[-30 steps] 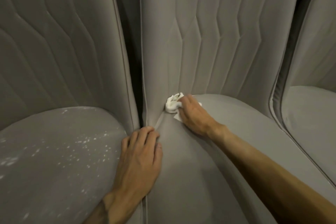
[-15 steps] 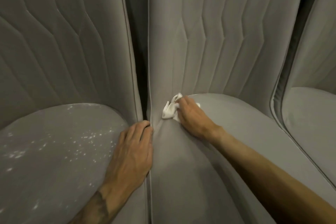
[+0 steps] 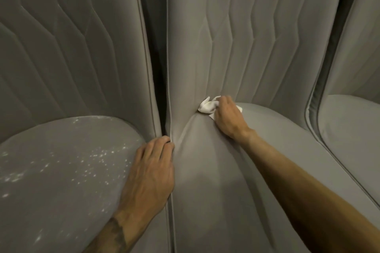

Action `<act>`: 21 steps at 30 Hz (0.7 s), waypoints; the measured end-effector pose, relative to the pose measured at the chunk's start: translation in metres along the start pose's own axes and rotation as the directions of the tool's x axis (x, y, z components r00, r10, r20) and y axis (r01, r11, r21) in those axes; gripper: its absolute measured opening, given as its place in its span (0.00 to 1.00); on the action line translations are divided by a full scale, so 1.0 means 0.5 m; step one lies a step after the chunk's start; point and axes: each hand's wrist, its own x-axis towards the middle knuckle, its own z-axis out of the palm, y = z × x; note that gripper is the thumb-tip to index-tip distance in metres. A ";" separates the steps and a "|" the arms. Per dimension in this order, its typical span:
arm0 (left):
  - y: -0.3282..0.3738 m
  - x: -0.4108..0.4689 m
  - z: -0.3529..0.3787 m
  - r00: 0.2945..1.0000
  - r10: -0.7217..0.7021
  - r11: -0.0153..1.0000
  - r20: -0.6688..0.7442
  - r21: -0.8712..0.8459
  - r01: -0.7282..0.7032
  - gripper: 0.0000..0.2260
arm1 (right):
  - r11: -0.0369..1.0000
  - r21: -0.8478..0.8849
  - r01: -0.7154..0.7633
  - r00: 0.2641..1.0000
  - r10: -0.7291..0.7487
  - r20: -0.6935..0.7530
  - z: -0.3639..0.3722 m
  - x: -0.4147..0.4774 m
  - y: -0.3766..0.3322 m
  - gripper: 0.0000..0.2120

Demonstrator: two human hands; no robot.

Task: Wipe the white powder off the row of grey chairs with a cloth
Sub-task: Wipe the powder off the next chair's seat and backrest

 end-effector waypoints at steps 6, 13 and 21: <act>-0.002 0.003 0.001 1.000 -0.003 1.000 0.004 -0.030 0.004 0.15 | 0.931 0.199 0.306 0.928 -0.338 0.154 -0.014 -0.061 -0.074 0.11; -0.001 0.002 0.004 1.000 -0.002 1.000 -0.010 -0.026 0.002 0.15 | 0.998 -0.052 -0.045 0.998 0.043 -0.035 -0.028 0.001 0.043 0.10; -0.005 0.001 0.006 1.000 0.001 0.999 0.010 -0.035 -0.001 0.15 | 0.973 -0.014 0.229 0.964 -0.224 0.146 -0.029 -0.027 -0.008 0.11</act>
